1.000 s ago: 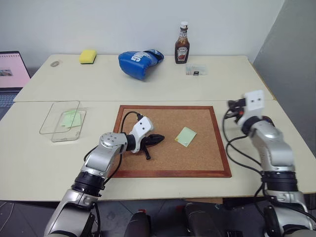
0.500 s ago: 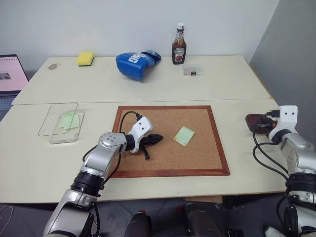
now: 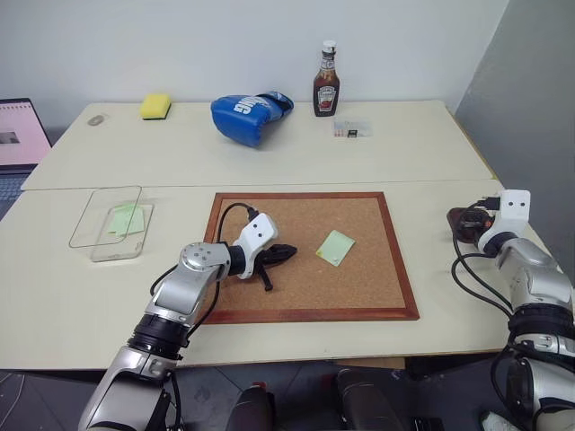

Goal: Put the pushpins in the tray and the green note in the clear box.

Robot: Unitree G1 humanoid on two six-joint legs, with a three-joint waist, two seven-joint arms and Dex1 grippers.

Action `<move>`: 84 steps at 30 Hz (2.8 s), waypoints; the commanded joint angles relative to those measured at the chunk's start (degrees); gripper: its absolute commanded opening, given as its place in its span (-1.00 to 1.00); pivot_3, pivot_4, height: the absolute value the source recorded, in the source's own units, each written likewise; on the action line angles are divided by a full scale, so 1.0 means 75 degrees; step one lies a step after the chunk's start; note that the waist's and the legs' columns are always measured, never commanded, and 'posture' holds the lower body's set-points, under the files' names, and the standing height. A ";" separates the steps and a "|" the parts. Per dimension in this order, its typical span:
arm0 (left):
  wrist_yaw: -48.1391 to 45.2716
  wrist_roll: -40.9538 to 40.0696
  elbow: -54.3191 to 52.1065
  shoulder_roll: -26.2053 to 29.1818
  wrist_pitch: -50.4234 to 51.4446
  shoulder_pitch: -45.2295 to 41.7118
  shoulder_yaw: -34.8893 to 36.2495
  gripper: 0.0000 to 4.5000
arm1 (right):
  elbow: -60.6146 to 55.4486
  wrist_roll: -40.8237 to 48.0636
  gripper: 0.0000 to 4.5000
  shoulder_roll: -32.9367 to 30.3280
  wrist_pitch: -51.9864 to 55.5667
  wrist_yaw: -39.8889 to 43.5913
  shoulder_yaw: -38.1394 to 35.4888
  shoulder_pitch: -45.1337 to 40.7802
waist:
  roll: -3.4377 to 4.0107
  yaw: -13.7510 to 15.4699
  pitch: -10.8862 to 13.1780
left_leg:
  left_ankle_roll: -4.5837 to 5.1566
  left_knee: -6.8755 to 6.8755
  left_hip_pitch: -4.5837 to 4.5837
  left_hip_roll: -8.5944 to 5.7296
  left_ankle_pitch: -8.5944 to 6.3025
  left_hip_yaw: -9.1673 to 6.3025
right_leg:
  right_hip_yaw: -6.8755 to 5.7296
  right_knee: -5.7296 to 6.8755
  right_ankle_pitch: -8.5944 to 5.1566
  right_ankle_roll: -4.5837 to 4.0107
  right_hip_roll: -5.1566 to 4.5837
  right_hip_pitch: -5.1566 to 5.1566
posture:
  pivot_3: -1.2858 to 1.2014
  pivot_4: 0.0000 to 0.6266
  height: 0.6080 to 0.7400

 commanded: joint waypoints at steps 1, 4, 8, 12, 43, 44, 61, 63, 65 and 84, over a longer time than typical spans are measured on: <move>-0.0045 0.0183 0.0096 0.0061 0.0146 0.0149 -0.0169 -1.00 | 0.0075 -0.0029 -1.00 -0.0024 -0.0284 0.0043 0.0048 -0.0228 | 0.0000 -0.0003 0.0000 | 0.0000 0.0000 0.0000 0.0000 0.0000 0.0000 | 0.0000 0.0000 0.0000 0.0000 0.0000 0.0000 | 0.03 -0.52 1.00; -0.0034 0.0187 0.0111 0.0049 0.0129 0.0130 -0.0165 -1.00 | 0.0160 -0.0033 -0.90 -0.0040 -0.0330 0.0069 0.0075 -0.0235 | 0.0000 -0.0004 0.0000 | 0.0000 0.0000 0.0000 0.0000 0.0000 0.0000 | 0.0000 -0.0001 0.0000 0.0000 0.0000 0.0000 | 0.03 -0.52 1.00; -0.0040 0.0203 0.0136 0.0039 0.0091 0.0112 -0.0187 -1.00 | 0.0155 -0.0007 -0.52 -0.0077 -0.0383 0.0094 0.0083 -0.0190 | 0.0000 -0.0006 0.0000 | 0.0000 0.0000 0.0000 0.0000 0.0000 0.0000 | 0.0000 0.0000 0.0000 0.0000 0.0000 0.0000 | 0.03 -0.52 1.00; -0.0048 0.0201 0.0164 0.0015 0.0058 0.0081 -0.0198 -1.00 | 0.0089 0.0009 -0.11 -0.0115 -0.0397 0.0087 0.0074 -0.0135 | 0.0000 -0.0004 0.0000 | 0.0000 0.0000 -0.0001 0.0000 0.0000 0.0000 | 0.0000 -0.0001 0.0000 0.0000 0.0000 0.0001 | 0.03 -0.52 1.00; 0.0001 0.0214 0.0412 -0.0108 -0.0113 -0.0097 -0.0200 -1.00 | -0.4006 0.0913 0.91 -0.0263 0.0450 0.1916 0.1197 0.0201 | 0.0002 0.0026 0.0001 | 0.0000 0.0002 -0.0006 -0.0001 0.0000 -0.0006 | -0.0003 0.0000 0.0000 0.0001 -0.0001 -0.0002 | 0.03 -0.52 1.00; 0.0001 0.0209 0.0401 -0.0111 -0.0104 -0.0091 -0.0197 -1.00 | -0.4343 0.0968 0.91 -0.0250 0.0564 0.2167 0.1472 0.0347 | 0.0002 0.0031 0.0001 | 0.0000 0.0002 -0.0006 -0.0001 0.0000 -0.0008 | -0.0005 0.0000 0.0000 0.0001 -0.0001 -0.0002 | 0.03 -0.52 1.00; 0.0106 0.0205 0.0190 -0.0060 -0.0004 0.0026 -0.0134 -1.00 | -0.5631 0.0804 0.91 0.0337 0.0778 0.3540 0.3896 0.1188 | 0.0001 0.0041 0.0002 | -0.0001 0.0003 -0.0011 0.0002 0.0000 -0.0017 | -0.0016 -0.0002 -0.0001 0.0000 0.0000 -0.0008 | 0.03 -0.52 1.00; 0.0116 0.0195 0.0142 -0.0048 0.0020 0.0058 -0.0122 -1.00 | -0.5445 0.0735 0.91 0.0442 0.0737 0.3525 0.3962 0.1222 | 0.0001 0.0042 0.0002 | -0.0001 0.0002 -0.0012 0.0002 0.0000 -0.0019 | -0.0018 -0.0002 -0.0001 0.0000 0.0000 -0.0008 | 0.03 -0.52 1.00; 0.0126 0.0182 0.0087 -0.0044 0.0044 0.0101 -0.0118 -1.00 | -0.5216 0.0597 0.91 0.0498 0.0637 0.3496 0.4042 0.1274 | 0.0001 0.0040 0.0002 | -0.0001 0.0003 -0.0013 0.0001 0.0000 -0.0018 | -0.0016 -0.0004 -0.0001 0.0000 0.0000 -0.0007 | 0.03 -0.52 1.00; 0.0117 0.0165 0.0002 -0.0004 0.0169 0.0084 -0.0130 -1.00 | -0.4208 0.0152 -0.31 0.0813 0.0072 0.3747 0.4201 0.1351 | 0.0001 0.0034 0.0002 | -0.0001 0.0002 -0.0013 0.0002 0.0000 -0.0017 | -0.0017 -0.0003 -0.0001 0.0000 0.0000 -0.0010 | 0.03 -0.52 1.00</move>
